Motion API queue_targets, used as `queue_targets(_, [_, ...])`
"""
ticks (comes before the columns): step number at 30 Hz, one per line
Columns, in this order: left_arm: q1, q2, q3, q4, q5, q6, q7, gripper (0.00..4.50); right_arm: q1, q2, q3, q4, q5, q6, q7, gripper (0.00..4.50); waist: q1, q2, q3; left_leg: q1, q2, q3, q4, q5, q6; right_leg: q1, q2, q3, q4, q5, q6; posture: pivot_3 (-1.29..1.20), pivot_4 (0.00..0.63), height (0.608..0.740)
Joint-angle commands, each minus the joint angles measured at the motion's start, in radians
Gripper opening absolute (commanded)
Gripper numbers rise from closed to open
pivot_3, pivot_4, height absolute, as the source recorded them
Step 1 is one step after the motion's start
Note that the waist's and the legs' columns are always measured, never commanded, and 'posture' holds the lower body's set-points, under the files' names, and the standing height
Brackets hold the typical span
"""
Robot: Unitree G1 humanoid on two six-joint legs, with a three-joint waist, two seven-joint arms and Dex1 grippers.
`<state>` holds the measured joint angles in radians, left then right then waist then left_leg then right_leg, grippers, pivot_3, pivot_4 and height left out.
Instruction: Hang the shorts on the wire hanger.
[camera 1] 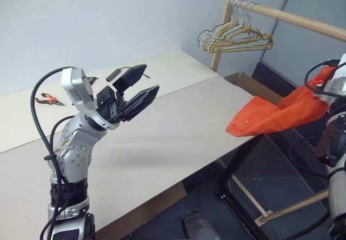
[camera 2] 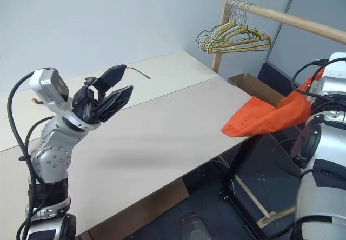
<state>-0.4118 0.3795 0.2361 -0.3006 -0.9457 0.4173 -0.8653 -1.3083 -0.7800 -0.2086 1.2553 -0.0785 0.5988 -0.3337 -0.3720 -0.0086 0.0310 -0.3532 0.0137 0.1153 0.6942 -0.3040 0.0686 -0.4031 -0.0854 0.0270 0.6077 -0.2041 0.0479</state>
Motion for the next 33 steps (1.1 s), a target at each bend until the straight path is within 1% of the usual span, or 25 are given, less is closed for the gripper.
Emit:
queue_targets(1, [-0.002, 0.001, 0.006, -0.036, -0.014, -0.014, 0.004, 4.50, -0.034, 0.011, 0.044, -0.093, -0.042, -0.031, -0.033, 4.45, -0.001, 0.000, 0.000, 0.000, 0.000, 0.000, 0.000, 0.000, 0.000, 0.000, 0.000, 0.001, 0.000, 0.000, 0.000, -0.29, 0.000, 0.740])
queue_targets(5, [-0.005, 0.004, 0.006, -0.032, -0.009, -0.014, 0.006, 4.50, -0.033, 0.034, 0.116, -0.192, -0.095, -0.020, -0.014, 4.45, 0.000, 0.001, 0.001, 0.001, 0.000, 0.000, 0.000, 0.000, 0.000, 0.000, 0.000, 0.004, 0.001, 0.000, 0.000, -0.28, 0.000, 0.740])
queue_targets(7, [-0.005, 0.005, 0.006, -0.031, -0.009, -0.013, 0.007, 4.50, -0.030, 0.043, 0.139, -0.242, -0.101, -0.006, 0.036, 4.45, 0.001, 0.002, 0.001, 0.001, 0.000, 0.000, 0.000, 0.000, 0.000, 0.000, 0.000, 0.005, 0.002, 0.000, 0.001, -0.28, 0.000, 0.740])
queue_targets(8, [-0.005, 0.006, 0.006, -0.032, -0.010, -0.012, 0.008, 4.50, -0.026, 0.048, 0.139, -0.264, -0.095, -0.005, 0.051, 4.45, 0.001, 0.002, 0.001, 0.001, 0.000, 0.000, 0.000, 0.000, 0.000, 0.000, 0.000, 0.005, 0.002, 0.000, 0.001, -0.28, 0.000, 0.740])
queue_targets(11, [0.003, 0.007, 0.004, -0.035, -0.008, -0.010, 0.009, 4.50, -0.023, 0.063, 0.127, -0.321, -0.057, 0.058, 0.152, 4.45, 0.004, 0.002, 0.001, 0.001, 0.000, 0.000, 0.000, 0.000, -0.001, 0.000, 0.000, 0.004, 0.002, 0.000, 0.001, -0.28, 0.000, 0.740])
queue_targets(13, [0.007, 0.007, 0.004, -0.036, -0.008, -0.010, 0.009, 4.50, -0.028, 0.067, 0.115, -0.331, -0.040, 0.116, 0.198, 4.45, 0.006, 0.002, 0.001, 0.001, 0.000, 0.000, 0.000, 0.000, 0.000, 0.000, 0.000, 0.004, 0.002, 0.000, 0.001, -0.28, 0.000, 0.740])
queue_targets(18, [0.016, 0.013, 0.003, -0.040, -0.008, -0.008, 0.009, 4.50, 0.004, 0.074, 0.115, -0.370, -0.063, 0.166, 0.190, 4.45, 0.015, 0.002, 0.001, 0.000, 0.000, 0.000, 0.000, 0.000, 0.000, -0.001, 0.000, 0.004, 0.001, 0.000, 0.001, -0.28, 0.000, 0.740])
queue_targets(19, [0.016, 0.014, 0.005, -0.040, -0.010, -0.009, 0.009, 4.50, 0.019, 0.075, 0.131, -0.398, -0.073, 0.170, 0.206, 4.45, 0.017, 0.002, 0.001, 0.000, 0.000, 0.000, 0.000, 0.000, 0.000, -0.001, 0.000, 0.004, 0.001, 0.000, 0.001, -0.28, 0.000, 0.740])
queue_targets(22, [0.015, 0.020, 0.015, -0.039, -0.017, -0.009, 0.010, 4.50, 0.110, 0.059, 0.249, -0.543, -0.165, 0.067, 0.251, 4.45, 0.024, 0.002, 0.001, 0.001, 0.000, 0.000, 0.000, 0.000, 0.000, -0.001, 0.000, 0.004, 0.001, 0.000, 0.001, -0.28, 0.000, 0.740])
queue_targets(24, [0.017, 0.028, 0.030, -0.037, -0.030, -0.007, 0.006, 4.50, 0.179, 0.047, 0.323, -0.667, -0.226, -0.047, 0.275, 4.45, 0.025, 0.002, 0.001, 0.001, 0.000, 0.001, 0.000, 0.000, 0.000, -0.002, 0.000, 0.005, 0.002, 0.000, 0.001, -0.28, 0.000, 0.740])
queue_targets(26, [0.026, 0.044, 0.038, -0.035, -0.017, -0.014, -0.002, 4.50, 0.226, 0.046, 0.395, -0.759, -0.290, -0.122, 0.298, 4.45, 0.022, 0.003, 0.002, 0.001, 0.000, 0.001, 0.000, 0.000, -0.001, -0.002, 0.000, 0.005, 0.003, 0.000, 0.002, -0.28, 0.000, 0.740])
queue_targets(29, [0.053, 0.082, 0.052, -0.034, 0.004, -0.009, -0.002, 4.50, 0.267, 0.095, 0.405, -0.860, -0.265, -0.137, 0.387, 4.45, 0.016, 0.003, 0.002, 0.002, 0.000, 0.001, 0.000, 0.001, -0.002, -0.002, 0.001, 0.004, 0.004, 0.000, 0.002, -0.27, 0.000, 0.740])
queue_targets(32, [0.100, 0.145, 0.070, -0.042, 0.036, -0.004, -0.007, 4.50, 0.323, 0.141, 0.394, -0.962, -0.218, -0.215, 0.465, 4.45, 0.018, 0.002, 0.002, 0.002, 0.001, 0.001, 0.000, 0.002, -0.003, -0.002, 0.001, 0.003, 0.004, 0.000, 0.002, -0.26, 0.000, 0.740])
queue_targets(33, [0.119, 0.172, 0.083, -0.041, 0.036, 0.008, -0.005, 4.50, 0.347, 0.162, 0.388, -1.010, -0.176, -0.236, 0.524, 4.45, 0.020, 0.002, 0.002, 0.002, 0.001, 0.000, 0.000, 0.002, -0.004, -0.002, 0.002, 0.002, 0.004, 0.000, 0.002, -0.24, 0.000, 0.740])
